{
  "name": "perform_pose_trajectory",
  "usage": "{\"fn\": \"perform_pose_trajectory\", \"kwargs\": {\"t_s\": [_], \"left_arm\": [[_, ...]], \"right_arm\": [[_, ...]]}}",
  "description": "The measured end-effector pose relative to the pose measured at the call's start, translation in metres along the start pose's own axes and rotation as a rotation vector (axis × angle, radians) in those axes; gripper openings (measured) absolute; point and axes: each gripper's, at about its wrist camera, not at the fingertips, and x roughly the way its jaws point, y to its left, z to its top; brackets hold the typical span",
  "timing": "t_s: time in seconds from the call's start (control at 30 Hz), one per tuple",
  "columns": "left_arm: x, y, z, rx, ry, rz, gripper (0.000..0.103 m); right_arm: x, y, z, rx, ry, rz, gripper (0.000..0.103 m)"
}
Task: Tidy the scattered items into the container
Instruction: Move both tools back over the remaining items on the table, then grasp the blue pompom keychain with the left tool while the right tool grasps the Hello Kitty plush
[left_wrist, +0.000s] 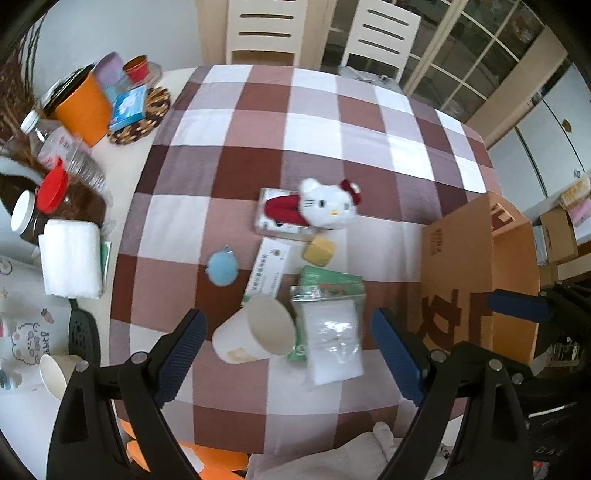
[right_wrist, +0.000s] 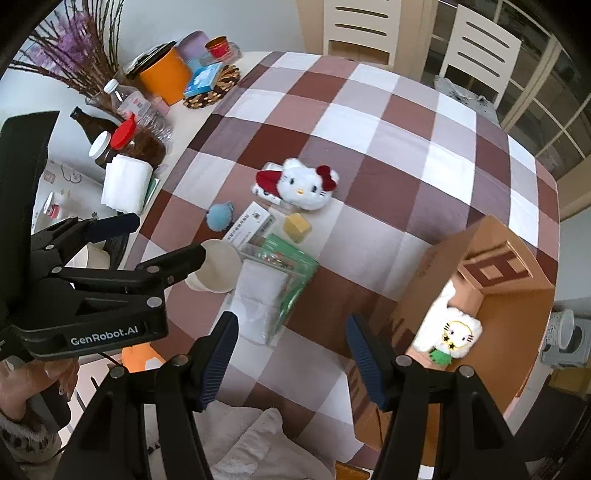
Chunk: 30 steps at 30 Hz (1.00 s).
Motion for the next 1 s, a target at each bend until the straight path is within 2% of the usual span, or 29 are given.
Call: {"fn": "perform_pose_trajectory", "kwargs": {"t_s": [0.43,0.57,0.63,0.73,1.0], "left_arm": [[0.023,0.038,0.002,-0.059,0.048,0.018,0.092],[0.043,0.051,0.004,-0.075,0.078,0.015,0.092],[0.055,0.058,0.006,-0.089,0.092,0.013,0.092],[0.076,0.069,0.008,-0.118,0.114,0.023,0.092],[0.131,0.092,0.012,-0.175,0.16,0.03,0.092]], "right_arm": [[0.025,0.012,0.019,-0.002,0.021,0.017,0.063],[0.036,0.008,0.027,0.037,-0.023,0.011,0.063],[0.047,0.001,0.034,0.09,-0.041,0.042,0.063],[0.064,-0.006,0.044,0.139,-0.037,0.064,0.063],[0.106,-0.013,0.078,0.162,0.003,0.063,0.063]]}}
